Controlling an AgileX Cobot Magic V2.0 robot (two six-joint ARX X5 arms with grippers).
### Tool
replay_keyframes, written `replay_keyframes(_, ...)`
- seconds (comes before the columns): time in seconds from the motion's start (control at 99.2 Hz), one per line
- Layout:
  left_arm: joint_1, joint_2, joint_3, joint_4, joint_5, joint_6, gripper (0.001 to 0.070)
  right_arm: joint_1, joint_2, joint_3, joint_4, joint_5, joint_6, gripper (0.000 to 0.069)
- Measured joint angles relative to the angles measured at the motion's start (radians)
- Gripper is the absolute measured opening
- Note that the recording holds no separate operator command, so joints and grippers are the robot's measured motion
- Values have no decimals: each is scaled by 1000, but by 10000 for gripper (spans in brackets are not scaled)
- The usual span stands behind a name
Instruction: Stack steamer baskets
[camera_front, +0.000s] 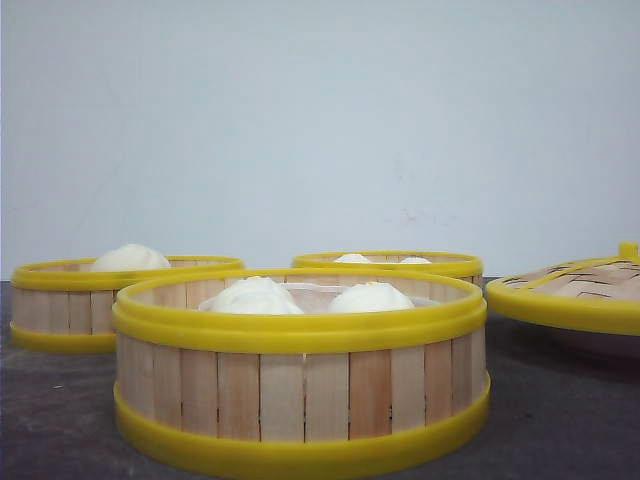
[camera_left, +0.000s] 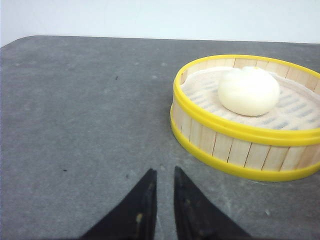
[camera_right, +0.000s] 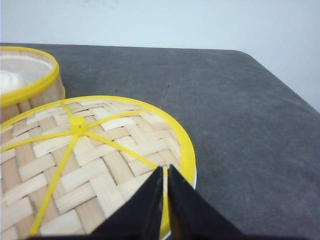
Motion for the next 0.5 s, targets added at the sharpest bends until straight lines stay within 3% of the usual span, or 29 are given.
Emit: replay_keyframes(0.504, 0, 0, -8, 25, 0, -2, 35, 0, 0, 0, 0, 0, 34, 10)
